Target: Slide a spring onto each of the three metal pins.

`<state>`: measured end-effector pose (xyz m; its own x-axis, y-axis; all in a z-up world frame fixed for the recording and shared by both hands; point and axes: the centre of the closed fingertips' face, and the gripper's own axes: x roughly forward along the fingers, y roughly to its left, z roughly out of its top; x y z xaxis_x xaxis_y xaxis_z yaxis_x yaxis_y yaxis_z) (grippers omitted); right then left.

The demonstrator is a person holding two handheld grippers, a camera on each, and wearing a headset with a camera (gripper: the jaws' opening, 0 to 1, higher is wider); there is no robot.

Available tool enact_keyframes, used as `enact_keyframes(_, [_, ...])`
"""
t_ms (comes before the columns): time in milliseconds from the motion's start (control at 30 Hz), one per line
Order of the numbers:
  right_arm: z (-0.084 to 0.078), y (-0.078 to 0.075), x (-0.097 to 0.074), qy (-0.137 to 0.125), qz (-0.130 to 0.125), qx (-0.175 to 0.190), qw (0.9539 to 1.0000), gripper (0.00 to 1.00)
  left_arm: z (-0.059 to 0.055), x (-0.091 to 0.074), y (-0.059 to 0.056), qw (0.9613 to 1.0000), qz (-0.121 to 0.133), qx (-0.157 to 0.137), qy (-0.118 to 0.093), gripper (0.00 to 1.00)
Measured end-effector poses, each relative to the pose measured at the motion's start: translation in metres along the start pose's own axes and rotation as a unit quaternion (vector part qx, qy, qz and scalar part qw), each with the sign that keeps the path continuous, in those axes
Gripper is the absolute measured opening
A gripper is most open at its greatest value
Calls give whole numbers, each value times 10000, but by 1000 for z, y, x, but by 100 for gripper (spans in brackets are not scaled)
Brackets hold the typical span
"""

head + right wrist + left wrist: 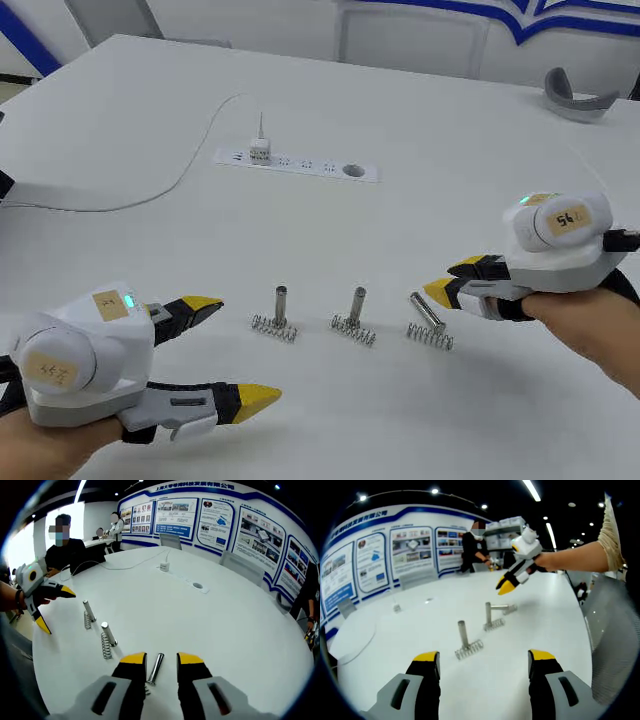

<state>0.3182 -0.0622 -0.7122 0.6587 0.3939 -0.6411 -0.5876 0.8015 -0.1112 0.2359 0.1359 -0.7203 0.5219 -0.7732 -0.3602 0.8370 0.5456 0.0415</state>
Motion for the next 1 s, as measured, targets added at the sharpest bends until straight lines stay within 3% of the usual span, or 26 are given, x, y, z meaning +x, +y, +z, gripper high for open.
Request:
enact_keyframes(533, [-16,-2,35,653,-46,293,9974,17,-3,1,0,10000,-1,-35,17,72])
enact_keyframes(1000, [-30,-4,49,1025,-20,642,9927,13,-3,0,0,10000,17,-72,28,71])
